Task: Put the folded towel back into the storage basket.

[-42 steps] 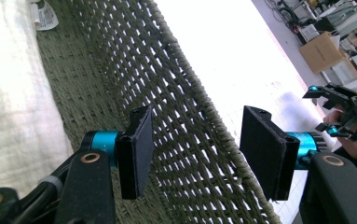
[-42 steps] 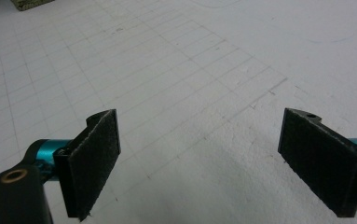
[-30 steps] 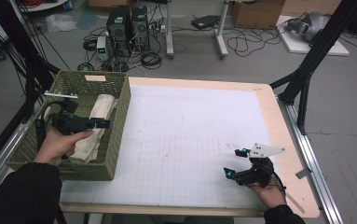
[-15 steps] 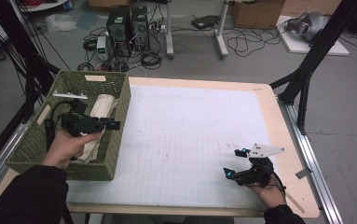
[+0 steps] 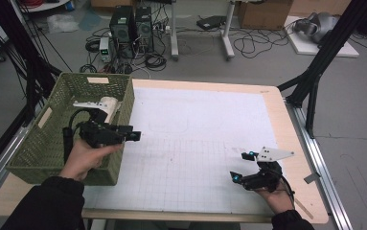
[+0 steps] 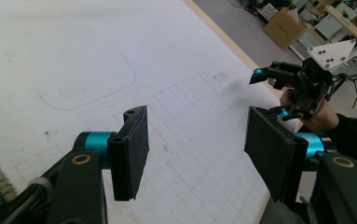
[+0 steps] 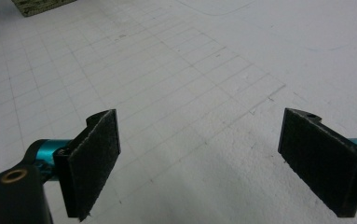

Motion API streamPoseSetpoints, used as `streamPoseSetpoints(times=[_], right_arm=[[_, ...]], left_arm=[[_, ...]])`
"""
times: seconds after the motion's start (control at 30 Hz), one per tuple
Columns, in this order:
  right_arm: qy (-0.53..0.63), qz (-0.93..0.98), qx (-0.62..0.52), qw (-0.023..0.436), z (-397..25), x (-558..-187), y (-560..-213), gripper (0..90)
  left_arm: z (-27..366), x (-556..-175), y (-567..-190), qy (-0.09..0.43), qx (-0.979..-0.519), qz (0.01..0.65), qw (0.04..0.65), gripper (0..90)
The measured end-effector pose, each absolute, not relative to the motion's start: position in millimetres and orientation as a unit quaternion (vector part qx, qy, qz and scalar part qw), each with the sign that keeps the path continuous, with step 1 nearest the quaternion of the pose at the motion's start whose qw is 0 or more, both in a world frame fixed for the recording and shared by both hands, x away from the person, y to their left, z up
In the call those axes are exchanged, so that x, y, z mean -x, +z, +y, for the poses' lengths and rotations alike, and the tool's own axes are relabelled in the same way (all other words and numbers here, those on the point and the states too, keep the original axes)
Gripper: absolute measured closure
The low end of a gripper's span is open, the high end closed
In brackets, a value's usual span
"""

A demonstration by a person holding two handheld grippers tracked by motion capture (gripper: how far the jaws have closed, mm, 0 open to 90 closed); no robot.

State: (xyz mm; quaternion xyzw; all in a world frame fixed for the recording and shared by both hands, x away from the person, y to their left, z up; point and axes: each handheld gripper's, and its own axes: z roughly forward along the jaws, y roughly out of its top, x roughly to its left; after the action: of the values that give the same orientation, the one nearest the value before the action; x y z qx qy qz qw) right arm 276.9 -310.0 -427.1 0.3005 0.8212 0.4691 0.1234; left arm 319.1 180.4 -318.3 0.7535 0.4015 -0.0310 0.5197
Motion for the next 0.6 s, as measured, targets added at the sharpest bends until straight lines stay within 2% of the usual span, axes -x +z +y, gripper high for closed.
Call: streamPoseSetpoints(times=[0.6], right_arm=[[0.47,0.821,-0.301,0.121,-309,-277,-426,11.8]], left_arm=[[159,-301,-326,0.01,-0.756,0.402,0.517,37.6]])
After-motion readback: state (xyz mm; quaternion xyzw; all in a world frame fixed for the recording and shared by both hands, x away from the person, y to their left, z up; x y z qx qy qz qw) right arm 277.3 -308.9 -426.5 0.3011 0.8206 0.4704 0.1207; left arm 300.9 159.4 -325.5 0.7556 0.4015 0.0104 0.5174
